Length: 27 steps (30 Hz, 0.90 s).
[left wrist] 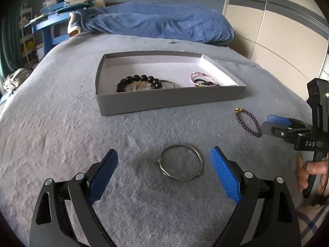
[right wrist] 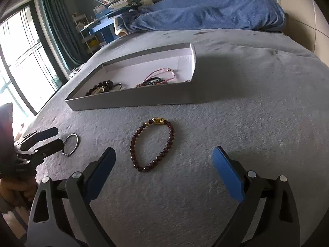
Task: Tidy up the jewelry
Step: 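Grasp the silver bangle with the left gripper while the right approaches the dark red bead bracelet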
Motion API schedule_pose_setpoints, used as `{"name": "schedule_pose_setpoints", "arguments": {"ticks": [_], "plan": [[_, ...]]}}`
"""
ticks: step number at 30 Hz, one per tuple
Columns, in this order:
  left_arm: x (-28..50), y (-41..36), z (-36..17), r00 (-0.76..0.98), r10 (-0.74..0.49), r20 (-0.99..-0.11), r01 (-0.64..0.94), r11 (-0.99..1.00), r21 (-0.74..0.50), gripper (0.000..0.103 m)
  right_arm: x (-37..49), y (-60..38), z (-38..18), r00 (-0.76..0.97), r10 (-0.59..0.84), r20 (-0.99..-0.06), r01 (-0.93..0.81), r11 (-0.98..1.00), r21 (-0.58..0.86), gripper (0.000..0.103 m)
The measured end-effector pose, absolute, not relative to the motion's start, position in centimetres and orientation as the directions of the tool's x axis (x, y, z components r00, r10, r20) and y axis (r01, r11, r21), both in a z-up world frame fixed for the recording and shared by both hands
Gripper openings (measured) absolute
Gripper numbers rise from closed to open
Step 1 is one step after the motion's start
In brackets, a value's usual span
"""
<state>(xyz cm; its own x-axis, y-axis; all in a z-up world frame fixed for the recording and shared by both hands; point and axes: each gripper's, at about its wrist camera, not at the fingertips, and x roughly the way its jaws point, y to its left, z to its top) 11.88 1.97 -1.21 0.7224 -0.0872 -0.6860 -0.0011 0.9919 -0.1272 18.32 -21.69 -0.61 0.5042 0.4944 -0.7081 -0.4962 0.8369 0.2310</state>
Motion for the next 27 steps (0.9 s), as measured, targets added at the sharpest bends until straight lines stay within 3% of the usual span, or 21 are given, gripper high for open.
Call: {"name": "schedule_pose_setpoints", "arguments": {"ticks": [13,25,27], "plan": [[12.7,0.8,-2.1,0.679,-0.097,-0.728,0.04,0.995,-0.095,0.089,18.3,-21.1,-0.9,0.502,0.465,-0.73,-0.498,0.845,0.195,0.094],[13.1,-1.2,-2.6,0.653,-0.047,-0.756,0.088,0.996,0.014,0.052,18.2,-20.2,-1.2,0.51,0.428,-0.746,-0.508,0.85,0.14,0.094],[13.1,-1.4,-2.6,0.656,-0.04,-0.754,0.09,0.996,0.026,0.052,18.3,-20.1,-1.2,0.507,0.427,-0.748,-0.512,0.848,0.138,0.094]]}}
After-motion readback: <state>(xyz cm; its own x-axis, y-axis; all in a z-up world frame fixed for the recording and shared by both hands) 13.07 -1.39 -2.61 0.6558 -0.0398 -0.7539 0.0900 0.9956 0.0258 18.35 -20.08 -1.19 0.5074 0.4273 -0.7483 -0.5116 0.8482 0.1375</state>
